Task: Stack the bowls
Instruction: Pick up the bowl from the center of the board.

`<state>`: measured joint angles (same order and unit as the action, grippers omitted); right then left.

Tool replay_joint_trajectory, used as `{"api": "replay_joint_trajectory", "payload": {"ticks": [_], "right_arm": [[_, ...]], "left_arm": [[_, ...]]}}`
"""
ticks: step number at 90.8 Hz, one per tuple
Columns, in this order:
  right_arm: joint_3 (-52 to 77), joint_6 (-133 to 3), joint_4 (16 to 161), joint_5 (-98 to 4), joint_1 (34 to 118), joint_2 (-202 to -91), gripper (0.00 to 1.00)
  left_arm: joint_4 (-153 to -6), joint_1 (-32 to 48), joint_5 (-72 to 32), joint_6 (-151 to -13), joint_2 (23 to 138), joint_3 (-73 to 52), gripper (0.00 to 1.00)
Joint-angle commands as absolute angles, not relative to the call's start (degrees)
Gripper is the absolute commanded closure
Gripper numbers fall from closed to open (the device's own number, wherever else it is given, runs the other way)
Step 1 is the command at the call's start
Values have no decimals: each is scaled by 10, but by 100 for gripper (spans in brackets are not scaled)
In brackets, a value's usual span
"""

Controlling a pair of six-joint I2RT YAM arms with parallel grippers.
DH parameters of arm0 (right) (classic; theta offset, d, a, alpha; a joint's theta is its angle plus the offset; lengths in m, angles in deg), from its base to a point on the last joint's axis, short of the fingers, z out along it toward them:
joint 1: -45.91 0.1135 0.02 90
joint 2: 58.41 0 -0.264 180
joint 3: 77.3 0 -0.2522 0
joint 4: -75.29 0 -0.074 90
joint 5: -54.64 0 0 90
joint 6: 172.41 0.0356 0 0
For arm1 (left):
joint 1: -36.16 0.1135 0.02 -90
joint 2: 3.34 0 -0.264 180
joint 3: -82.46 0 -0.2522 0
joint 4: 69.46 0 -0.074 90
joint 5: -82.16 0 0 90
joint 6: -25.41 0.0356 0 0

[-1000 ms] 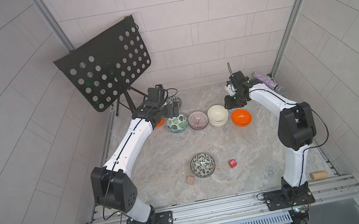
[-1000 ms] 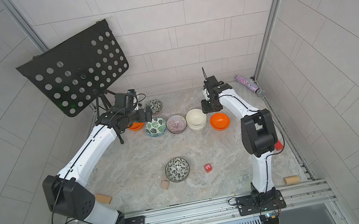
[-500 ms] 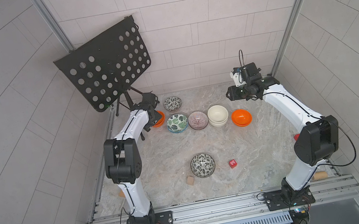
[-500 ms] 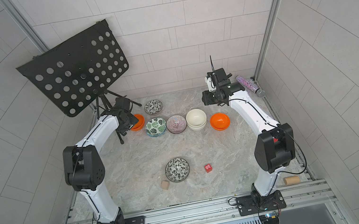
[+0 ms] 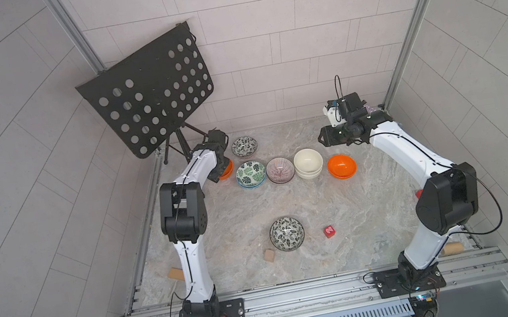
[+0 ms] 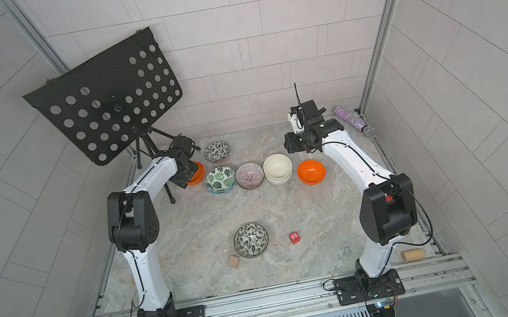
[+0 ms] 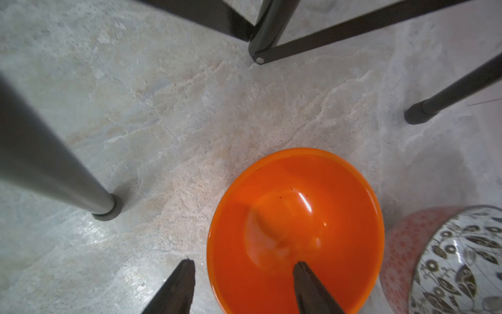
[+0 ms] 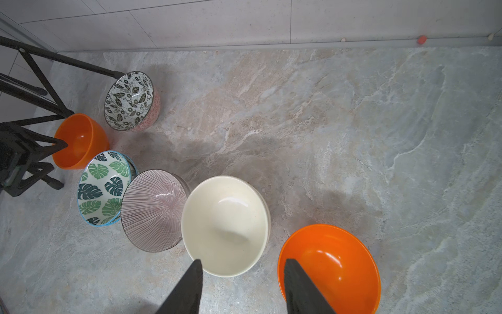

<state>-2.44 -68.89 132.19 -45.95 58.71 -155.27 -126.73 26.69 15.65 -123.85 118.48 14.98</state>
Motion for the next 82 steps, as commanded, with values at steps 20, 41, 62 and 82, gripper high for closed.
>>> {"api": "replay_joint_trajectory", "payload": {"ticks": [20, 41, 62, 82], "right_arm": [[-15, -703, 1321, -458, 589, -1554, 50], [-8, -705, 1320, -456, 590, -1556, 50], [-14, -702, 1324, -461, 589, -1552, 50], [-19, -701, 1335, -463, 591, -1534, 50]], "left_arm": [[-1294, 261, 152, -1249, 1224, 176, 53], [-1286, 260, 152, -1243, 1214, 164, 82], [-1265, 260, 182, -1245, 1139, 94, 90], [-1257, 259, 208, -1257, 1058, 46, 99]]}}
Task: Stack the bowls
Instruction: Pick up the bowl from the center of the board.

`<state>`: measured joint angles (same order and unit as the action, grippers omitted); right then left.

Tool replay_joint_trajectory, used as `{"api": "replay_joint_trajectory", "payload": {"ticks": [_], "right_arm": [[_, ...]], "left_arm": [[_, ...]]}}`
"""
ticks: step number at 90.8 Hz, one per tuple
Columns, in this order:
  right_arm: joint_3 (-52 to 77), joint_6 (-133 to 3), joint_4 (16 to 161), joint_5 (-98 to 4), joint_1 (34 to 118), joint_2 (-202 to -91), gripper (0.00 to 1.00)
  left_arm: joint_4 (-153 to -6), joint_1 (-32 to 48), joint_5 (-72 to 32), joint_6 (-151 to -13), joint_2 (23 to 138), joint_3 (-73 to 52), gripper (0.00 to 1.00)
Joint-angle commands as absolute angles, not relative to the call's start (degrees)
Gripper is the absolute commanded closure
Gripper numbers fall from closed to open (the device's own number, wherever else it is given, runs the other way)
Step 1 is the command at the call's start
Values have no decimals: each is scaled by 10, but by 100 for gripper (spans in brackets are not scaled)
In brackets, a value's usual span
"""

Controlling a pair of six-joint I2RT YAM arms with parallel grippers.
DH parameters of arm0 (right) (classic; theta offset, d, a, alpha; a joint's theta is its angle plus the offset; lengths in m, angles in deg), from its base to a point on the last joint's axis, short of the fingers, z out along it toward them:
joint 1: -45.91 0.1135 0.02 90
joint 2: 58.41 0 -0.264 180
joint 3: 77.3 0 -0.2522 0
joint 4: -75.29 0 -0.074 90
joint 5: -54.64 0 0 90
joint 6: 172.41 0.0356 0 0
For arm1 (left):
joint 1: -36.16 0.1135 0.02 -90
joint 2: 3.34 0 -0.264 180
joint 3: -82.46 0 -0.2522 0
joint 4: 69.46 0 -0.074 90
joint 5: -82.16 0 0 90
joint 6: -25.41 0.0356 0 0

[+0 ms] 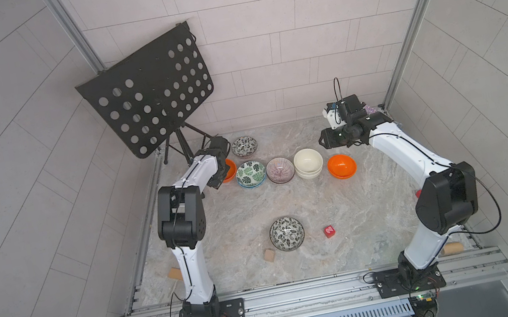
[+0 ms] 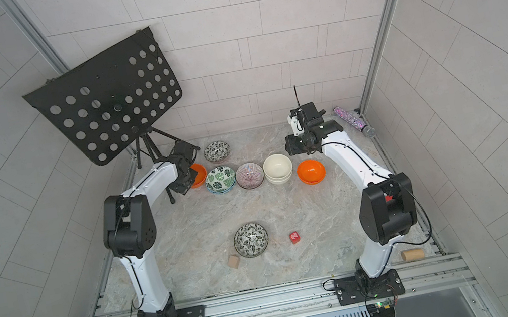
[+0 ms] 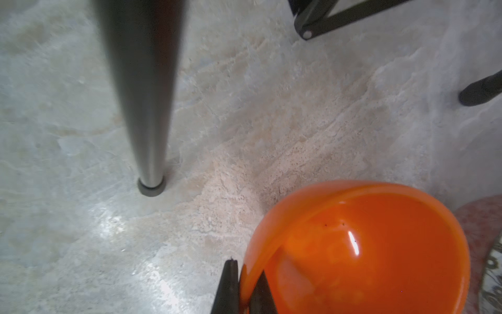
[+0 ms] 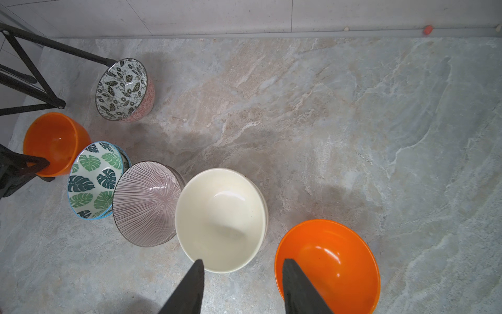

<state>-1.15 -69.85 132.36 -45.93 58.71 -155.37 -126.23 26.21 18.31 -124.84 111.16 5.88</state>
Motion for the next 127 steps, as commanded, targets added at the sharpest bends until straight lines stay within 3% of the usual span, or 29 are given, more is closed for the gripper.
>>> {"api": "replay_joint_trajectory", "payload": {"ticks": [1, 23, 44, 71, 103, 114, 127], "right_arm": [[-19, -701, 1336, -463, 592, -1533, 50], [-42, -700, 1359, -468, 606, -1526, 50], [-66, -690, 1374, -463, 655, -1502, 50], [-48, -651, 1323, -432, 751, -1512, 49], [-51, -646, 1327, -397, 763, -1564, 50], [-65, -644, 1343, -386, 761, -1593, 56], [-75, -644, 1355, -385, 760, -1609, 78]], "left_arm": [[-1257, 259, 209, -1257, 1054, 44, 99], [-1251, 223, 221, -1192, 965, 29, 99], [-1238, 135, 102, -980, 942, 59, 100], [-1285, 48, 65, -939, 986, 120, 100], [-1292, 15, 55, -936, 996, 141, 100], [-1294, 7, 51, -933, 997, 141, 100], [-1294, 0, 49, -929, 1006, 141, 100]]}}
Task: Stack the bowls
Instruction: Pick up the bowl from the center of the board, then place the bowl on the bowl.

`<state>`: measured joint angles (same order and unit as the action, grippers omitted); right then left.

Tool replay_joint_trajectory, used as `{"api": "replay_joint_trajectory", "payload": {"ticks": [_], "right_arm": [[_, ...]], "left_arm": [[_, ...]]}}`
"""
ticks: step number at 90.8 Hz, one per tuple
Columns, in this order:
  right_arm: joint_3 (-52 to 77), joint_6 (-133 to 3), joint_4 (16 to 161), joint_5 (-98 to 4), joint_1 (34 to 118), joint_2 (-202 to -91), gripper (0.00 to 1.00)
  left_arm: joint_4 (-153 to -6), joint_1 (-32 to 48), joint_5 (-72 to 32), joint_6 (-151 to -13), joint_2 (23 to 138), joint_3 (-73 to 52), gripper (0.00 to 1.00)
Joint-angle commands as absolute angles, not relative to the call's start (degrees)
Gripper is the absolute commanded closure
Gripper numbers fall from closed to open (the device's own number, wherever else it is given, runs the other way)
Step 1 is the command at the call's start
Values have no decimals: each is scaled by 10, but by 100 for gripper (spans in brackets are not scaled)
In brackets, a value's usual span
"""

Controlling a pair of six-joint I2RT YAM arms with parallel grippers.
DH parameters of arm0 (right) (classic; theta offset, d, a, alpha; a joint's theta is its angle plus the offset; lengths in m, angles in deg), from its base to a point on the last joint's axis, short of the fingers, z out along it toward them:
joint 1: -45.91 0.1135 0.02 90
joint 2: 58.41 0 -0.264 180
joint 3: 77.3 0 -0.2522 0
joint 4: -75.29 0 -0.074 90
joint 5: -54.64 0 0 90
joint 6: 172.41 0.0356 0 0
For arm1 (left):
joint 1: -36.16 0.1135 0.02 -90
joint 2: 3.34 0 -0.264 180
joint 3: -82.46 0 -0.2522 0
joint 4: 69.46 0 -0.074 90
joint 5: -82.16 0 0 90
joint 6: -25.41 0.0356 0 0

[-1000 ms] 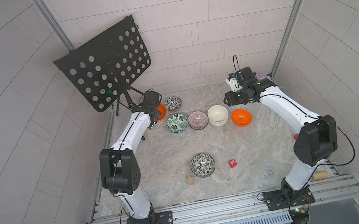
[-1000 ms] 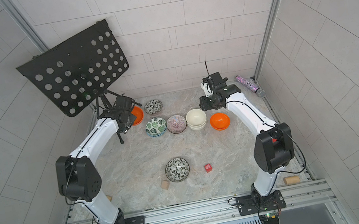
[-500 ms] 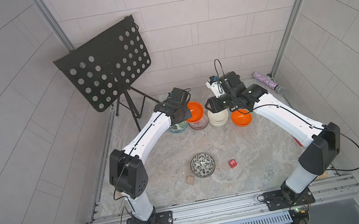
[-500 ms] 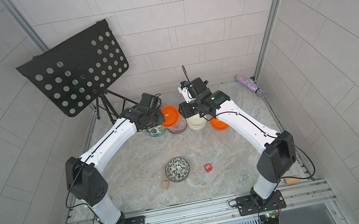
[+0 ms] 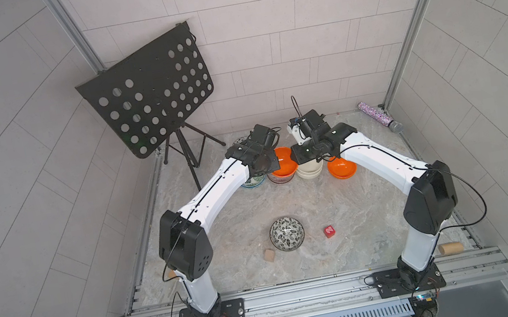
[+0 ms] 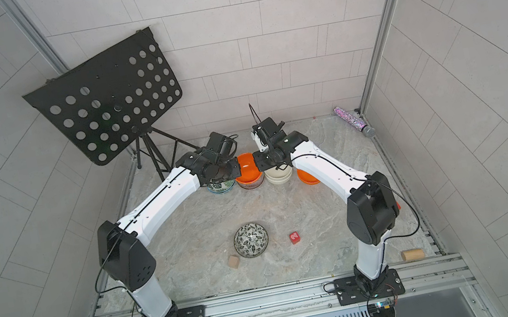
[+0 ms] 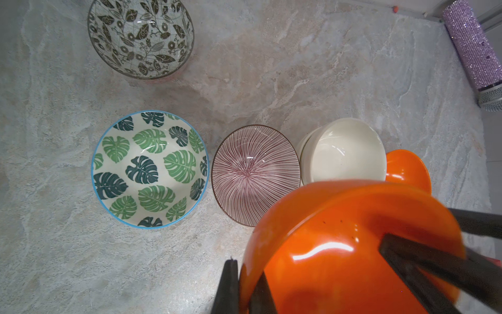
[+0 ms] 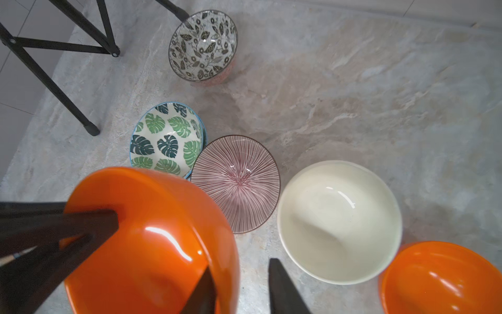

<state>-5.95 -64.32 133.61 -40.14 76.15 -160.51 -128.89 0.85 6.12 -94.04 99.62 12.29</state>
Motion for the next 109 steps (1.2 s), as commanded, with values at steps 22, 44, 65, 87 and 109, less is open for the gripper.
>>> {"api": "replay_joint_trajectory", "payload": {"ticks": [22, 44, 65, 87, 109], "right_arm": [[-65, -648, 1377, -397, 747, -1600, 97], [-29, -665, 1419, -417, 669, -1567, 98], [52, -680, 1430, -441, 536, -1507, 96], [94, -681, 1423, -420, 449, -1518, 95], [55, -682, 1407, -397, 450, -1590, 94]], "left_arm": [[-1288, -3, 32, -920, 1019, 150, 49], [-1266, -2, 114, -912, 968, 153, 0], [-1229, 10, 178, -868, 910, 105, 0], [-1235, 31, 162, -876, 899, 89, 0], [-1242, 34, 166, -878, 901, 86, 0]]}}
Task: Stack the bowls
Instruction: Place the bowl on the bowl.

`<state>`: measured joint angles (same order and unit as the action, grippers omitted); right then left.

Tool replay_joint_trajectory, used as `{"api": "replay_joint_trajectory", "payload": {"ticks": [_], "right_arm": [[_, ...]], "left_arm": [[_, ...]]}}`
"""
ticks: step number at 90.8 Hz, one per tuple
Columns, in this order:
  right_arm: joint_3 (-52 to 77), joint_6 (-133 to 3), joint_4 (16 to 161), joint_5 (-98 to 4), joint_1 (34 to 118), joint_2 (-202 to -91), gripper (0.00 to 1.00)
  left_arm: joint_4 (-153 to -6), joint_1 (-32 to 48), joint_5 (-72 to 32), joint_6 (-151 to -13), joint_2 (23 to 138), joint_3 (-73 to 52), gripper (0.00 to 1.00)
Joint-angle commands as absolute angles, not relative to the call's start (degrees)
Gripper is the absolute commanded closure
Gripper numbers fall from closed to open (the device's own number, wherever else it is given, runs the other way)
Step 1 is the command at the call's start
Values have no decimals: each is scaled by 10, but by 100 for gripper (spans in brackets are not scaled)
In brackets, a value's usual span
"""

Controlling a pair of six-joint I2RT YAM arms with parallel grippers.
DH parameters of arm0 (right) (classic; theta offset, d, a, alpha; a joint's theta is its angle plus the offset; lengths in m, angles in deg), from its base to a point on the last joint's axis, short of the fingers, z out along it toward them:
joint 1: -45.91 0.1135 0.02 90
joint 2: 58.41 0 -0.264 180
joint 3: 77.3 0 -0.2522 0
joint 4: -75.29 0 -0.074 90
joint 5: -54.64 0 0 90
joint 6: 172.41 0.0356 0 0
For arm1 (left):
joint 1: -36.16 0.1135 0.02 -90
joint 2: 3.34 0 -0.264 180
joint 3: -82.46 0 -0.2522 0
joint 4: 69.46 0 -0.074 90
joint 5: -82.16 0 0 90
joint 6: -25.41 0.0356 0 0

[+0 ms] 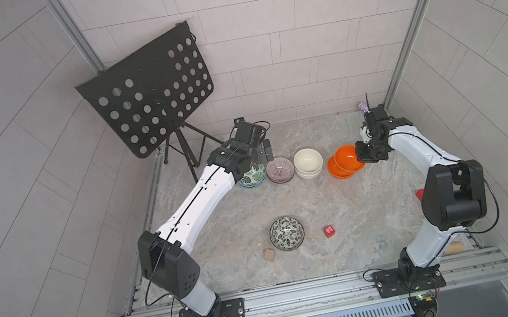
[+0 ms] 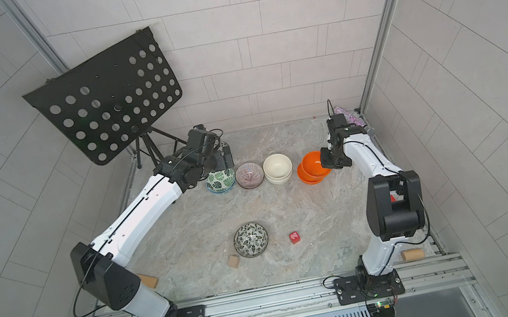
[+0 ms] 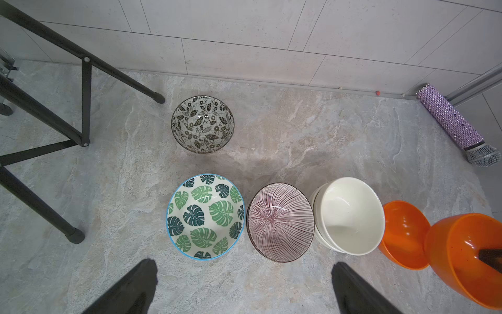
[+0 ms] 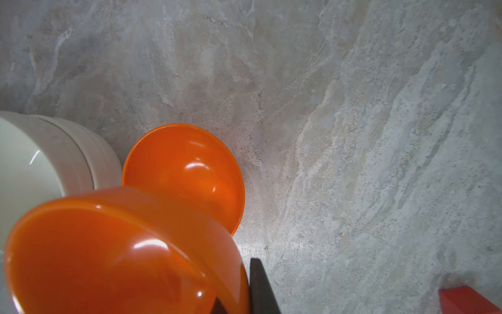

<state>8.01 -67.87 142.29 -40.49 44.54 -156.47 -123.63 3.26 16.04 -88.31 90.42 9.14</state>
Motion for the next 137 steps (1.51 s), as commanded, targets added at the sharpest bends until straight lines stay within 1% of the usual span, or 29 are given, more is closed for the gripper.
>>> {"api": "replay_joint_trajectory", "payload": {"ticks": [1, 23, 45, 69, 78, 88, 100, 111, 120, 137], "right_arm": [[53, -682, 1407, -396, 451, -1593, 94], [5, -685, 1417, -359, 477, -1657, 92], [-17, -688, 1429, -331, 496, -1687, 85], [-18, -691, 1438, -318, 499, -1688, 78], [-13, -692, 1438, -312, 497, -1674, 75], [8, -686, 1420, -327, 485, -1651, 74], [30, -680, 1391, -370, 473, -1633, 77], [43, -673, 1371, -417, 465, -1630, 85], [44, -673, 1365, -435, 464, -1636, 90], [60, -671, 1350, -465, 453, -1645, 93]], "left_arm": [[-1242, 34, 166, -878, 900, 86, 0], [-1241, 41, 166, -879, 900, 84, 0], [-1240, 46, 163, -879, 901, 84, 0], [-1240, 51, 159, -879, 900, 83, 0], [-1240, 51, 156, -880, 900, 83, 0], [-1240, 51, 153, -880, 900, 83, 0], [-1240, 51, 150, -881, 901, 80, 0], [-1240, 51, 146, -884, 904, 80, 0], [-1240, 51, 145, -885, 904, 78, 0], [-1240, 51, 148, -885, 903, 74, 0]]}}
